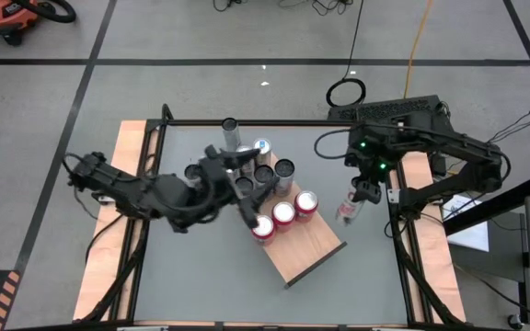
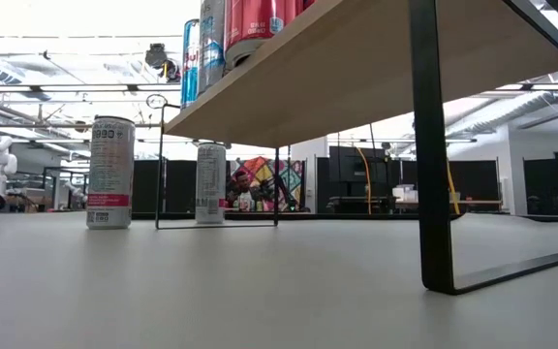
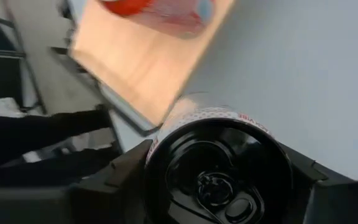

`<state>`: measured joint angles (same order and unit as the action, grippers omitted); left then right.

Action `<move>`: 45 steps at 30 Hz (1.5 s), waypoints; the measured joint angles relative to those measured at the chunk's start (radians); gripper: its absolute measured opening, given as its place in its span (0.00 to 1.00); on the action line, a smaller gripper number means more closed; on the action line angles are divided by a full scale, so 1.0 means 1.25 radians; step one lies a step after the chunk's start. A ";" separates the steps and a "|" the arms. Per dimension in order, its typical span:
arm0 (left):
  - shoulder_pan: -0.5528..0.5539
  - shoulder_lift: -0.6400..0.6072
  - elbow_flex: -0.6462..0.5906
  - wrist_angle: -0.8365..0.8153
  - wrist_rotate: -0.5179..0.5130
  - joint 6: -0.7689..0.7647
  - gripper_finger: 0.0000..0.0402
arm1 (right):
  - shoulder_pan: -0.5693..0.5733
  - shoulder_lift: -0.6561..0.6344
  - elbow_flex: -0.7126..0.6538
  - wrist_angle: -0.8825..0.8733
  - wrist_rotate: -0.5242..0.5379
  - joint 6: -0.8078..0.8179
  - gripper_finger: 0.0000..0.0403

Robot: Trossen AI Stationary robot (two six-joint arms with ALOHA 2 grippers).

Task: Place canned beverage on shelf
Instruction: Put the bottom right red soda can on the shelf

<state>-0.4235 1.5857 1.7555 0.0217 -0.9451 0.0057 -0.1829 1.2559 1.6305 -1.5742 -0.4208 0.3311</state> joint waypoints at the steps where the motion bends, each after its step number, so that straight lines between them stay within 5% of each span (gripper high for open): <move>1: 0.003 0.023 0.033 -0.018 0.000 0.001 0.89 | 0.007 -0.002 0.012 0.001 -0.009 0.011 0.56; 20: -0.011 0.327 0.395 -0.055 -0.049 0.045 0.89 | 0.117 -0.061 0.159 0.014 -0.063 0.253 0.56; 31: -0.018 0.365 0.405 -0.067 -0.012 -0.026 0.89 | 0.122 -0.095 0.159 0.157 -0.038 0.301 0.56; 45: -0.025 0.364 0.404 -0.261 0.026 -0.168 0.89 | 0.122 -0.100 0.159 0.365 0.022 0.329 0.56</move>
<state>-0.4541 2.0411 2.2608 -0.3044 -0.9126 -0.2039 -0.0307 1.1312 1.8297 -1.1181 -0.3931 0.7419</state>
